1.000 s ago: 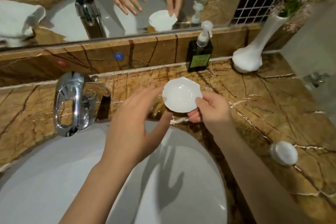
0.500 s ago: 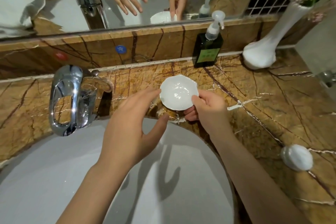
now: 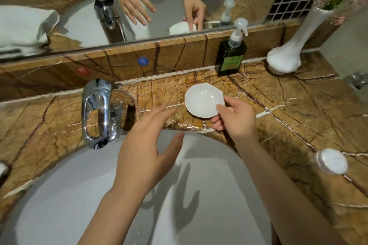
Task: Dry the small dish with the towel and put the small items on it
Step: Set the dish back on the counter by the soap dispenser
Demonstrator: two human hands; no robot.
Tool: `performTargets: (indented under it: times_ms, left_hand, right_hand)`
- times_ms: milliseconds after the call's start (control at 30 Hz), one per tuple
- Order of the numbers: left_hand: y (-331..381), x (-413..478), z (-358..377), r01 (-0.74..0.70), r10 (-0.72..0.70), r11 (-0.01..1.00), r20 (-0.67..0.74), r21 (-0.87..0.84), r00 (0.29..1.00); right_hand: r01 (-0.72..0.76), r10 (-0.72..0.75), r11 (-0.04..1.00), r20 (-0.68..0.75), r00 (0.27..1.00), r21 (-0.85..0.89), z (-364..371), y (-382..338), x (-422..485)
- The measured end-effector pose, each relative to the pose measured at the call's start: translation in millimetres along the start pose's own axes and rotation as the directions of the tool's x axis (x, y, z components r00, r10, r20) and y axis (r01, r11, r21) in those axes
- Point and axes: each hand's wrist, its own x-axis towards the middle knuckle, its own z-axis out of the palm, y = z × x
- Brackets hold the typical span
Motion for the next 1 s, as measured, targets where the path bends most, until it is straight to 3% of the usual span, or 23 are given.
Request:
performTargets:
  times_ms: [300, 367, 433, 600, 800, 1000]
  left_hand:
    - [1.1, -0.3, -7.4, -0.098, 0.098, 0.995, 0.067, 0.004, 0.993]
    - [3.3, 3.6, -11.7, -0.150, 0.147, 0.988, 0.072, 0.044, 0.987]
    - [7.7, 8.4, -18.5, -0.201, 0.190, 0.973, 0.105, 0.112, 0.976]
    - [32.2, 24.1, -49.7, -0.319, 0.307, 0.920, 0.089, 0.229, 0.948]
    - [55.4, 45.0, -97.6, -0.388, 0.398, 0.871, 0.029, 0.301, 0.917]
    - [73.0, 44.3, -102.2, -0.407, 0.411, 0.858, 0.058, 0.313, 0.910]
  right_hand:
    - [0.006, -0.013, 0.993, -0.060, 0.998, -0.115, -0.7, -9.4, -11.7]
    - [0.113, -0.173, 0.904, -0.112, 0.978, -0.412, -3.6, -15.2, -25.0]
    - [0.263, -0.394, 0.703, -0.054, 0.917, -0.661, -6.7, -27.9, -44.6]
    - [0.474, -0.532, 0.422, 0.212, 0.820, -0.773, -14.6, -75.2, -80.1]
    - [0.484, -0.565, 0.293, 0.259, 0.784, -0.825, -34.5, -123.8, -115.3]
    - [0.439, -0.551, 0.263, 0.239, 0.799, -0.859, -52.6, -136.8, -126.6]
